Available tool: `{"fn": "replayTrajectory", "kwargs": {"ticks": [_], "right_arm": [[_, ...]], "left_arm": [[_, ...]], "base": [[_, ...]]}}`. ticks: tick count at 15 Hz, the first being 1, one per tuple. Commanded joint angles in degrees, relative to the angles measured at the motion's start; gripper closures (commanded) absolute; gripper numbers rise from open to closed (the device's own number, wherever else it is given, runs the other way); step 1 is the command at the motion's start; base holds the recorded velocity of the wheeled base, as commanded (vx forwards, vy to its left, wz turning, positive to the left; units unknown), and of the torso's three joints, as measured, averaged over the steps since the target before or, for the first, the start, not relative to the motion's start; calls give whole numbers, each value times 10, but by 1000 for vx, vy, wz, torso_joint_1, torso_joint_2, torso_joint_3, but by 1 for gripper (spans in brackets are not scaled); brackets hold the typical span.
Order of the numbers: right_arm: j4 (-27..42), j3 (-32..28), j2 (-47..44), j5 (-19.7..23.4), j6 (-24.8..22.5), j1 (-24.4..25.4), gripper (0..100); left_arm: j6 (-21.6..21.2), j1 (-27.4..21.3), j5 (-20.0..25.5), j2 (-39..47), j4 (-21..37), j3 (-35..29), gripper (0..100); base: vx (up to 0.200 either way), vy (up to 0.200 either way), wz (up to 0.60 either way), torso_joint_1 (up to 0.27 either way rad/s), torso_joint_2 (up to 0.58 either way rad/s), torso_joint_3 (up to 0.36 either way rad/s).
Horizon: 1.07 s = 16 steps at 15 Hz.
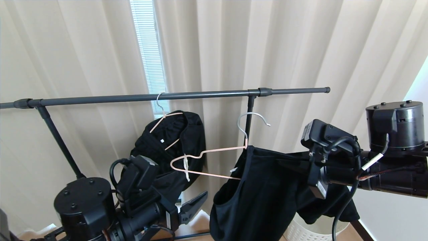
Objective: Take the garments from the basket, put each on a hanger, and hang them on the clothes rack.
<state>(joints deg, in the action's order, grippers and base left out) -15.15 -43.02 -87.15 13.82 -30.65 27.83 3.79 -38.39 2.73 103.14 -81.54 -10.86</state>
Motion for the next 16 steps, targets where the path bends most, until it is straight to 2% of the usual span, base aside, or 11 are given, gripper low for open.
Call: {"fn": "replayTrajectory", "kwargs": {"ticks": [1, 6, 8, 16], "right_arm": [[-1, 6, 14, 1, 1, 2, 100], [0, 7, 24, 0, 38, 33, 100], [0, 7, 26, 0, 41, 38, 100], [-1, 7, 35, 0, 70, 58, 100]], "left_arm": [[0, -16, -19, 45, -2, -8, 0], [0, -49, -98, 108, -54, -23, 0], [0, -55, -111, 129, -85, -23, 0], [-6, -57, -124, 154, -85, -26, 0]], "base": [[0, 0, 0, 0, 0, 0], [0, 0, 0, 0, 0, 0], [0, 0, 0, 0, 0, 0], [0, 0, 0, 0, 0, 0]]}}
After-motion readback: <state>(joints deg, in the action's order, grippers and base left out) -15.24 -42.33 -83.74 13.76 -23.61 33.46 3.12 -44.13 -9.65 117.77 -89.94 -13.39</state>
